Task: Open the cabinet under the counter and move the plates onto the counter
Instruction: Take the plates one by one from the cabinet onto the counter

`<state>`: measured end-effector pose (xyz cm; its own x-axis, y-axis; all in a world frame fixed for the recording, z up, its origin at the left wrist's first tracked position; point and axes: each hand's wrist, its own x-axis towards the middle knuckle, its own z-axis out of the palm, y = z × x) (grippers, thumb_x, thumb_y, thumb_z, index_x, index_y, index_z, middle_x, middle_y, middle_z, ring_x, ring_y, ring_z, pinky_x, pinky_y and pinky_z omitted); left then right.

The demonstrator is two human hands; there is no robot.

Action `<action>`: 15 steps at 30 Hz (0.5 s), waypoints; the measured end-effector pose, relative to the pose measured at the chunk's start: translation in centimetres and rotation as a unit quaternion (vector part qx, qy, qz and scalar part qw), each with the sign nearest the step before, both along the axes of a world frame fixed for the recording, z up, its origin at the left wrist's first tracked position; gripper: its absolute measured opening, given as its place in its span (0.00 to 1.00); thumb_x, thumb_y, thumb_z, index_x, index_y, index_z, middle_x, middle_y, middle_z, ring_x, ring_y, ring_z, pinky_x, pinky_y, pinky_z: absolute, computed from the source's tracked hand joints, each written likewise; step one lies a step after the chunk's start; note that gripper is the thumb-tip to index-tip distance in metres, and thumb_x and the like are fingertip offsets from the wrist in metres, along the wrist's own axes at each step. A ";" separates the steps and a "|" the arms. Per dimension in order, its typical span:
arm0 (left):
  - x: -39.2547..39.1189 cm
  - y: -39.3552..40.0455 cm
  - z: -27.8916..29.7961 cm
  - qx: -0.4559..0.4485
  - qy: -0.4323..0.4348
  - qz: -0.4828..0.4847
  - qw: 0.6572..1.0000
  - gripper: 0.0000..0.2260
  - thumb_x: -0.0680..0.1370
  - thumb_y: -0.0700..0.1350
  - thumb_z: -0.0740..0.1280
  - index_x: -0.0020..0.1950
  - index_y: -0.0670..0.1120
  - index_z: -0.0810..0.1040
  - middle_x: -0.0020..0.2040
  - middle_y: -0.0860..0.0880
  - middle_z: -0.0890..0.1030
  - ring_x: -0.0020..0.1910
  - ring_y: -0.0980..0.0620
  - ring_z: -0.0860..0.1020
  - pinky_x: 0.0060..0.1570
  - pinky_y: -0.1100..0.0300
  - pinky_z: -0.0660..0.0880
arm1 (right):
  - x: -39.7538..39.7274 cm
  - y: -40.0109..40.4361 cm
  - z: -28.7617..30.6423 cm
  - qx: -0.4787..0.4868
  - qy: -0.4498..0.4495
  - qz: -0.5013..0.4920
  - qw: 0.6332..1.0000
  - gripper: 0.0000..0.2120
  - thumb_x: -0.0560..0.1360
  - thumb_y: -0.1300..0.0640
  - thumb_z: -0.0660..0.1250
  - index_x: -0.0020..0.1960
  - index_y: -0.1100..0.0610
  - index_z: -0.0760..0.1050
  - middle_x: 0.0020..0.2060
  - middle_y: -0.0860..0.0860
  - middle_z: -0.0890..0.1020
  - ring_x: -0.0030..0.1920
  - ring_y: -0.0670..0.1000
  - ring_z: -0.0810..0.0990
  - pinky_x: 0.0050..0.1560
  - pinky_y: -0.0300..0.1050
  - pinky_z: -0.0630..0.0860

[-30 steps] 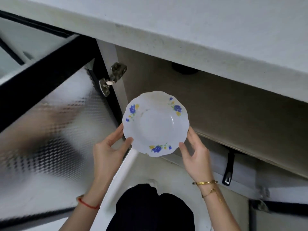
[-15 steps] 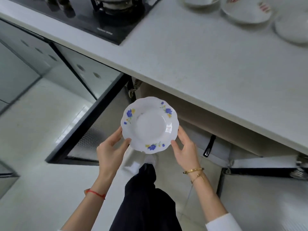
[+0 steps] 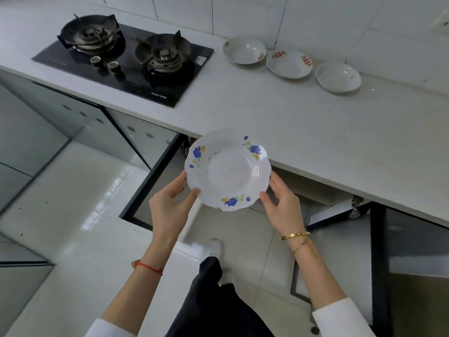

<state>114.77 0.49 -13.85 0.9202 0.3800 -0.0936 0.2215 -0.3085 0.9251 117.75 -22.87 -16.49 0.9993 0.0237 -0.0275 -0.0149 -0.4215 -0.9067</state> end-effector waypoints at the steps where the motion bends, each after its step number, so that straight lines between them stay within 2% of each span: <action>1: 0.2 -0.2 0.7 -0.001 -0.004 -0.005 1.000 0.22 0.73 0.46 0.75 0.66 0.54 0.78 0.61 0.61 0.80 0.60 0.63 0.78 0.66 0.58 0.73 | -0.1 -0.3 0.7 0.000 -0.008 -0.007 1.000 0.28 0.76 0.64 0.65 0.73 0.50 0.63 0.62 0.30 0.69 0.63 0.31 0.69 0.64 0.29 0.66; 6: 2.2 -1.5 3.1 -0.017 -0.011 -0.034 0.999 0.22 0.73 0.44 0.74 0.65 0.55 0.78 0.54 0.68 0.79 0.57 0.66 0.78 0.63 0.61 0.73 | 0.1 -1.7 3.3 0.019 -0.018 -0.042 0.999 0.28 0.76 0.64 0.64 0.73 0.50 0.63 0.67 0.40 0.71 0.66 0.37 0.70 0.66 0.36 0.68; 8: 3.2 -2.0 3.7 -0.015 -0.015 -0.048 0.999 0.21 0.73 0.44 0.74 0.64 0.57 0.78 0.45 0.69 0.80 0.50 0.66 0.78 0.58 0.64 0.75 | 0.5 -2.1 3.9 0.018 -0.023 -0.057 0.998 0.28 0.76 0.64 0.64 0.73 0.50 0.64 0.67 0.41 0.72 0.66 0.37 0.70 0.65 0.35 0.69; 10: 4.5 -2.4 4.1 -0.015 -0.023 -0.066 0.997 0.21 0.73 0.44 0.74 0.63 0.59 0.78 0.39 0.66 0.79 0.44 0.63 0.77 0.53 0.64 0.75 | 1.2 -2.6 4.4 0.011 -0.029 -0.069 0.997 0.27 0.75 0.64 0.64 0.73 0.50 0.64 0.67 0.41 0.73 0.66 0.36 0.70 0.63 0.29 0.68; 12: 5.9 -2.9 4.4 -0.022 -0.026 -0.080 0.996 0.21 0.72 0.43 0.74 0.64 0.56 0.78 0.41 0.69 0.80 0.45 0.66 0.79 0.53 0.67 0.75 | 1.8 -3.1 4.7 0.013 -0.033 -0.086 0.996 0.27 0.75 0.64 0.64 0.72 0.50 0.65 0.65 0.38 0.73 0.64 0.33 0.70 0.61 0.24 0.66; 15: 8.0 -3.7 5.0 -0.026 -0.037 -0.105 0.993 0.22 0.72 0.41 0.74 0.65 0.52 0.78 0.45 0.69 0.81 0.48 0.69 0.80 0.54 0.71 0.74 | 2.9 -3.7 5.4 0.007 -0.042 -0.111 0.993 0.26 0.76 0.64 0.64 0.72 0.49 0.65 0.63 0.33 0.72 0.62 0.30 0.70 0.60 0.24 0.66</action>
